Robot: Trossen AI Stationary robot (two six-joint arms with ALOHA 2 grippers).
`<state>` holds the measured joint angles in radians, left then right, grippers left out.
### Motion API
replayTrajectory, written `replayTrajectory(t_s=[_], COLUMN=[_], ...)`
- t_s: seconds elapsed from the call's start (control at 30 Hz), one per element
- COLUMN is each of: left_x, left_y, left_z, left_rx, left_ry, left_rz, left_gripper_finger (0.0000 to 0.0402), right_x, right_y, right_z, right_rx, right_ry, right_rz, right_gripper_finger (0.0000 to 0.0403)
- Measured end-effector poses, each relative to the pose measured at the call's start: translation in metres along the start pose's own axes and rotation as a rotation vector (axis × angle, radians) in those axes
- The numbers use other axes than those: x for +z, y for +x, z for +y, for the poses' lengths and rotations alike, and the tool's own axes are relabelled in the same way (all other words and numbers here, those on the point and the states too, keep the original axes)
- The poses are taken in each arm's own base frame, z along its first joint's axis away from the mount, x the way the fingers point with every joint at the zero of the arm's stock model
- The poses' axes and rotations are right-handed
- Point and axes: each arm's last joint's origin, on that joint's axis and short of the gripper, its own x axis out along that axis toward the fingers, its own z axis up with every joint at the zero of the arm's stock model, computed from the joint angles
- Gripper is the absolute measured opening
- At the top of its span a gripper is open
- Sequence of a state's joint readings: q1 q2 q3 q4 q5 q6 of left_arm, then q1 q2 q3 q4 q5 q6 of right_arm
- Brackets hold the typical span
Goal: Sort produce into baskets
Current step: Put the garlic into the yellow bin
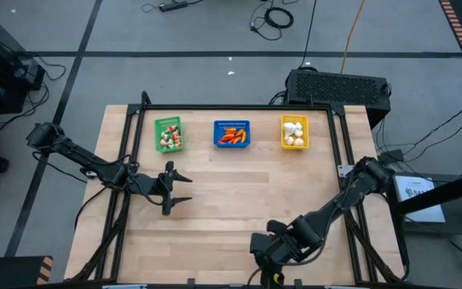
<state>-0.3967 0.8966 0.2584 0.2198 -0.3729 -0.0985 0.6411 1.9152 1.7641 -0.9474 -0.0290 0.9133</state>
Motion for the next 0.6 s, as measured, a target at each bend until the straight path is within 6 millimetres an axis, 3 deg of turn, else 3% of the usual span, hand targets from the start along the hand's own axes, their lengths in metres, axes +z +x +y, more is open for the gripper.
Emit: replayTrajectory(t_s=[0.6], left_x=[0.004], left_y=[0.002], left_z=[0.003], left_rx=[-0.112], left_ry=[0.02], left_rz=[-0.03], left_gripper_finger=[0.0294], right_x=[-0.042], right_y=[0.006], right_z=[0.031], right_rx=[-0.004], right_ry=[0.358], right_rz=[-0.021], right_gripper_finger=[0.0141])
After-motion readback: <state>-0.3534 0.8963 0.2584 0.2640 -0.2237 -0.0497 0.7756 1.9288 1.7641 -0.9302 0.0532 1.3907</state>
